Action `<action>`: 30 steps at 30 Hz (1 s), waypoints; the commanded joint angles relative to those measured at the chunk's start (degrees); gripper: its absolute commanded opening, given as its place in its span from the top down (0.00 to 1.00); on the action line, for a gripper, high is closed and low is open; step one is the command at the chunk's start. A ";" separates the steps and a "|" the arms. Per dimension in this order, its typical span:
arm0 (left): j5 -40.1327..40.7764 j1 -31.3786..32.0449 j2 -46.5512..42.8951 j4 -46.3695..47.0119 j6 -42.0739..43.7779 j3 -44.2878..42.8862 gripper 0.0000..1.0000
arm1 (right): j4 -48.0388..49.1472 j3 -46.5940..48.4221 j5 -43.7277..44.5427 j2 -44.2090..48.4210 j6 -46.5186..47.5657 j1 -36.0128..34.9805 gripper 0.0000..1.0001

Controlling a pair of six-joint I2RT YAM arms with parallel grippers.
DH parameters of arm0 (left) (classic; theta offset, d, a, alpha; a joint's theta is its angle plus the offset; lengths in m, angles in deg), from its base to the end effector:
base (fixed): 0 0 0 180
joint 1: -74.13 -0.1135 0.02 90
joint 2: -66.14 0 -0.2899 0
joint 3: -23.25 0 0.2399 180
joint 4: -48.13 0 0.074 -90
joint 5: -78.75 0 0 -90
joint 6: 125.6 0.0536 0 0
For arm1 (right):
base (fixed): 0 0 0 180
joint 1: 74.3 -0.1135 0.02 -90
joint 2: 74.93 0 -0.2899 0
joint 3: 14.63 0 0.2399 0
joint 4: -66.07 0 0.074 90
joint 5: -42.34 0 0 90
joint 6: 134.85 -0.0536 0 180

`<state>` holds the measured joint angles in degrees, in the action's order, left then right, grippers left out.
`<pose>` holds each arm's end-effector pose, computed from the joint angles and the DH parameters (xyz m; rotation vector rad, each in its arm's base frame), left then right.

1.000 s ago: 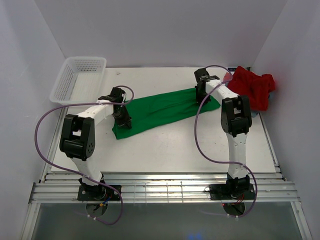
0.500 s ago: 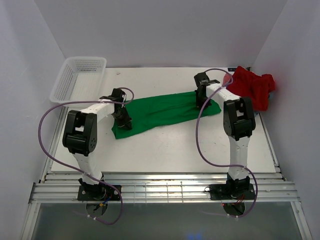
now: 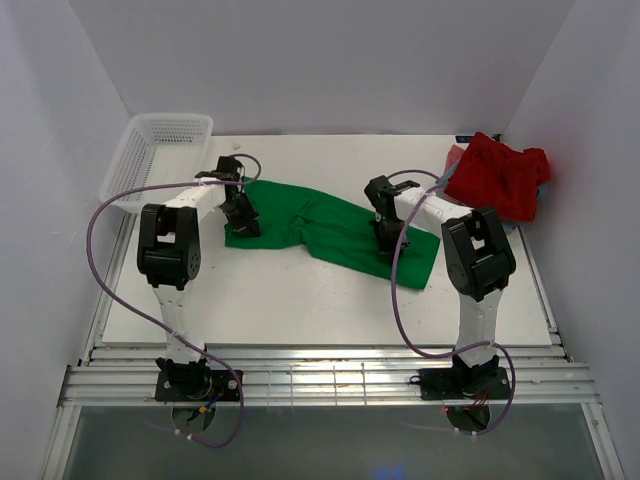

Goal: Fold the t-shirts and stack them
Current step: Fold the tshirt

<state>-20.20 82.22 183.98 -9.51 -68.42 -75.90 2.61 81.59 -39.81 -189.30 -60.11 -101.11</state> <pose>0.4074 -0.0663 0.1696 -0.6054 2.8910 -0.3403 0.3479 0.1676 0.1771 -0.2824 2.9405 -0.1114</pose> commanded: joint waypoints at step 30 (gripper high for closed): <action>0.43 -4.32 26.66 -5.45 1.53 -43.84 0.79 | -10.80 5.19 -2.78 9.95 4.38 -14.94 0.92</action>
<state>-22.41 77.44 211.10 -15.36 -67.94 -120.62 -7.37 83.54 -51.67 -181.96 -54.34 -116.45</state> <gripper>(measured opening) 0.207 0.083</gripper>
